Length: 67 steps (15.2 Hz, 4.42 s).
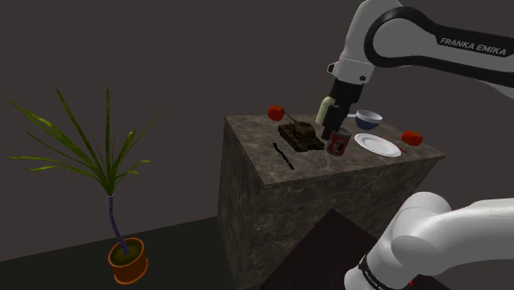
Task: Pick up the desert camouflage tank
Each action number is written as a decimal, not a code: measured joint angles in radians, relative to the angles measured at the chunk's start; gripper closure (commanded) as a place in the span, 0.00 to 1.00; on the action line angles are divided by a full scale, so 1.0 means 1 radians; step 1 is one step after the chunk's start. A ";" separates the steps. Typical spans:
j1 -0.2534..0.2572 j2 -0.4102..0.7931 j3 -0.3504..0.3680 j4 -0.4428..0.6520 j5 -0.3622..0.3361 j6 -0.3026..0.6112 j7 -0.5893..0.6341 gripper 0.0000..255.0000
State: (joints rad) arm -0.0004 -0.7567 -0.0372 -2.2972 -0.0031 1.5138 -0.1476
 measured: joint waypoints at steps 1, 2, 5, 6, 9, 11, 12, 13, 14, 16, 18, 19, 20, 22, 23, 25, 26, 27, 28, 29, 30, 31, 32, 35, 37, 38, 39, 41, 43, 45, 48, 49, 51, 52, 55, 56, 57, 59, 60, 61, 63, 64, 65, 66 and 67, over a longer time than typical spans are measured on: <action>0.000 0.000 0.000 0.000 0.000 0.000 0.000 0.00; -0.004 0.014 -0.005 0.006 -0.003 0.008 0.000 0.00; -0.020 0.093 -0.025 0.034 -0.012 0.057 0.004 0.00; -0.027 0.122 -0.035 0.046 -0.016 0.074 0.002 0.00; -0.042 0.226 -0.057 0.102 -0.019 0.121 0.010 0.00; -0.057 0.292 -0.082 0.141 -0.026 0.147 0.000 0.00; -0.062 0.330 -0.090 0.160 -0.025 0.166 0.003 0.00; -0.066 0.369 -0.098 0.190 -0.023 0.173 0.004 0.00; -0.071 0.406 -0.108 0.213 -0.022 0.187 0.002 0.00; -0.082 0.479 -0.127 0.267 -0.017 0.205 0.000 0.00; -0.092 0.543 -0.144 0.318 -0.010 0.216 -0.001 0.00; -0.099 0.578 -0.154 0.344 -0.006 0.225 -0.005 0.00; -0.105 0.617 -0.163 0.373 0.001 0.234 -0.007 0.00; -0.120 0.685 -0.184 0.438 0.012 0.235 -0.017 0.00; -0.125 0.721 -0.190 0.469 0.020 0.237 -0.015 0.00; -0.141 0.796 -0.207 0.534 0.038 0.243 -0.021 0.00; -0.148 0.838 -0.213 0.580 0.048 0.237 -0.022 0.00; -0.157 0.874 -0.220 0.618 0.058 0.233 -0.024 0.00; -0.167 0.913 -0.226 0.653 0.069 0.236 -0.026 0.00; -0.178 0.951 -0.233 0.696 0.080 0.227 -0.029 0.00; -0.190 0.986 -0.239 0.739 0.090 0.218 -0.031 0.00; -0.200 1.036 -0.242 0.799 0.104 0.206 -0.027 0.00; -0.217 1.083 -0.247 0.847 0.118 0.201 -0.034 0.00; -0.260 1.208 -0.256 1.009 0.154 0.157 -0.027 0.00; -0.292 1.283 -0.259 1.107 0.174 0.130 -0.025 0.00; -0.298 1.305 -0.259 1.133 0.179 0.125 -0.022 0.00; -0.301 1.310 -0.259 1.130 0.181 0.133 -0.024 0.00; -0.301 1.312 -0.260 1.107 0.182 0.157 -0.027 0.00; -0.299 1.314 -0.259 1.085 0.183 0.181 -0.028 0.00; -0.298 1.318 -0.258 1.064 0.184 0.205 -0.031 0.00; -0.297 1.315 -0.259 1.051 0.184 0.215 -0.031 1.00; -0.297 1.314 -0.259 1.050 0.184 0.216 -0.031 1.00; -0.296 1.313 -0.259 1.049 0.184 0.217 -0.031 1.00; -0.296 1.313 -0.259 1.049 0.184 0.217 -0.031 1.00; -0.296 1.313 -0.259 1.049 0.183 0.217 -0.031 1.00; -0.297 1.314 -0.259 1.050 0.184 0.216 -0.031 1.00; -0.297 1.315 -0.259 1.055 0.184 0.210 -0.031 1.00; -0.301 1.316 -0.259 1.076 0.183 0.189 -0.031 1.00; -0.300 1.310 -0.260 1.079 0.182 0.181 -0.030 1.00; -0.305 1.319 -0.260 1.109 0.184 0.160 -0.030 1.00; -0.307 1.321 -0.260 1.139 0.184 0.133 -0.027 1.00; -0.309 1.321 -0.260 1.153 0.183 0.119 -0.026 1.00; -0.309 1.321 -0.260 1.164 0.183 0.108 -0.024 1.00; -0.312 1.326 -0.259 1.186 0.184 0.092 -0.023 1.00; -0.313 1.327 -0.259 1.200 0.184 0.078 -0.022 1.00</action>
State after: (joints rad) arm -0.3136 0.5698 -0.2966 -1.0972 0.1812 1.5921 -0.1693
